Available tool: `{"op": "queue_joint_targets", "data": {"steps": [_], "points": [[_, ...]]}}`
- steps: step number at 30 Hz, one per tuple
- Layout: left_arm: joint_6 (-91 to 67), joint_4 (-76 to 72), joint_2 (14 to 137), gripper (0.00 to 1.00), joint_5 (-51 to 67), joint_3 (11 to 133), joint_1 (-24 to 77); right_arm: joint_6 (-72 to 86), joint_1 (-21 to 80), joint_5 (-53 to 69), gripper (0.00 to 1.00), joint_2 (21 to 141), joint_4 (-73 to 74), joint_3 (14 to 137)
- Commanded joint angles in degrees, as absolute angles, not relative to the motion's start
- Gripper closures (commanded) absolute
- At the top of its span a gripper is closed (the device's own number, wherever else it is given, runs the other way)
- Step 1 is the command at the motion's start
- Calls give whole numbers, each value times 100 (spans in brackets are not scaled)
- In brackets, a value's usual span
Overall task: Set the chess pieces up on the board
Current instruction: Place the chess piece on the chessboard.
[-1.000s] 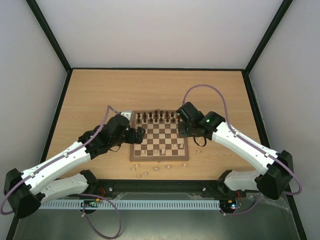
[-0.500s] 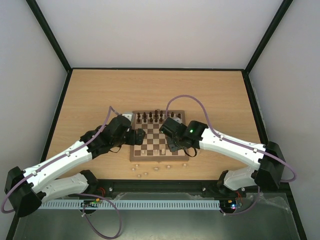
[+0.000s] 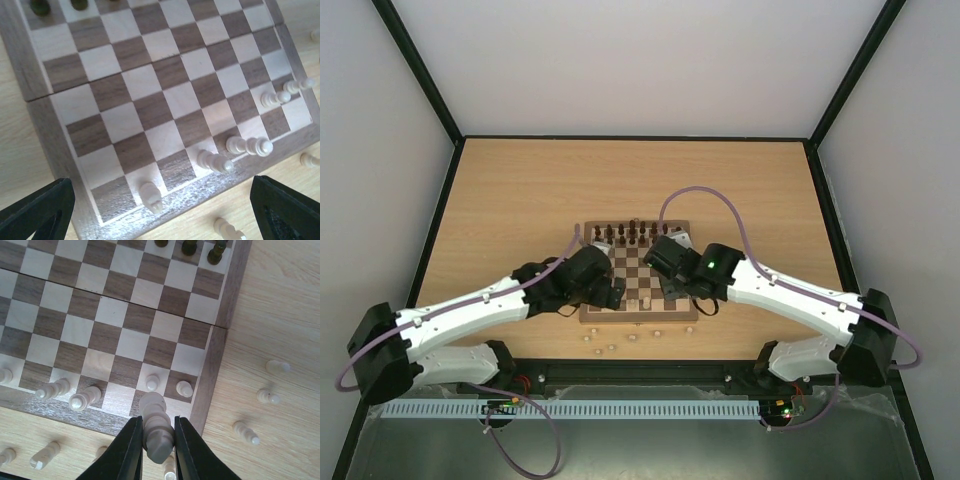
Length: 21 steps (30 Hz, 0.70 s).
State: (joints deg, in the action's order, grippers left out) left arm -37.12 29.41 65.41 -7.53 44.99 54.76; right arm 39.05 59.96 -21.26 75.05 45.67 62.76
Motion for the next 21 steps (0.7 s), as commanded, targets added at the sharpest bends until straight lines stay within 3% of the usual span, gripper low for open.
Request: {"op": "queue_joint_targets", "data": {"steps": [1,8,21], "points": [[-4005,3250,6849,1,-1028,4886,5894,3922,5934,-2374,84,7223,4910,6280],[-4289,3392,7409,3,-1310,5359,6357,3753,5803,-2222,84,6831,4758,5988],[-4480,3553,8349,41,-1488,5846,6574,3533,5649,-2001,84,6382,4609,5610]]}}
